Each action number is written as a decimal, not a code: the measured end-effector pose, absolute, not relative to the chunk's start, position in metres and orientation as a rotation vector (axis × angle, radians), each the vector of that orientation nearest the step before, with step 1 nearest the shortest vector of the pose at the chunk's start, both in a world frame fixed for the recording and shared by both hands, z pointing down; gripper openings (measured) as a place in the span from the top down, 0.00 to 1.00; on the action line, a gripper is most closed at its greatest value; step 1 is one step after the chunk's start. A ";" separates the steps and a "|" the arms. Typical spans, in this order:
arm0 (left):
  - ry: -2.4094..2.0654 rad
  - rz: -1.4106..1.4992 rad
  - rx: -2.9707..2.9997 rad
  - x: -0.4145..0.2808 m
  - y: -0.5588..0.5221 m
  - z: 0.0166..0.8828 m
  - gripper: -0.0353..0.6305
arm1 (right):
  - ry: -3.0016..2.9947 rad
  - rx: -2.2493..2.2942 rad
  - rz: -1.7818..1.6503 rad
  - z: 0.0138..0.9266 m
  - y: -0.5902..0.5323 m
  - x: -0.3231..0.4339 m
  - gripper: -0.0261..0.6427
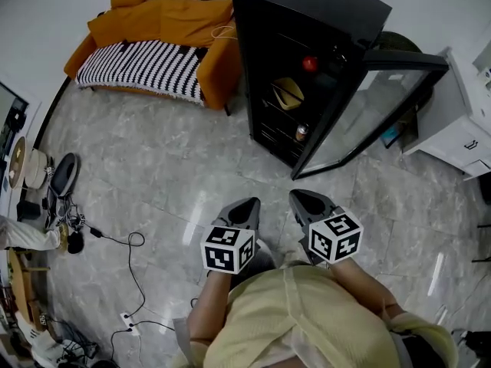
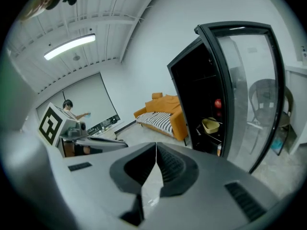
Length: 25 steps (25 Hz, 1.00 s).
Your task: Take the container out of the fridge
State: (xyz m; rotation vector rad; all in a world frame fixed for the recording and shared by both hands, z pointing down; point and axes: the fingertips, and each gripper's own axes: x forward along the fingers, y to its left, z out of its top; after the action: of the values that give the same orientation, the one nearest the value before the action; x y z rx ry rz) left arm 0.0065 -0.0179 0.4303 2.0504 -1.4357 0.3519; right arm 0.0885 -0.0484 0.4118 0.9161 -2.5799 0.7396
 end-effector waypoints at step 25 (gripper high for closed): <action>-1.380 0.397 1.994 -0.126 -0.089 0.461 0.91 | -2.449 1.099 0.784 0.449 -0.149 -0.014 0.92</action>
State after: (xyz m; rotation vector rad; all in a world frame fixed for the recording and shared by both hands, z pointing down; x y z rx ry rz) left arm -0.1259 -0.0885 0.4612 1.9943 -1.3798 0.3969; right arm -0.0137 -0.1488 0.4487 1.0988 -2.4489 0.7843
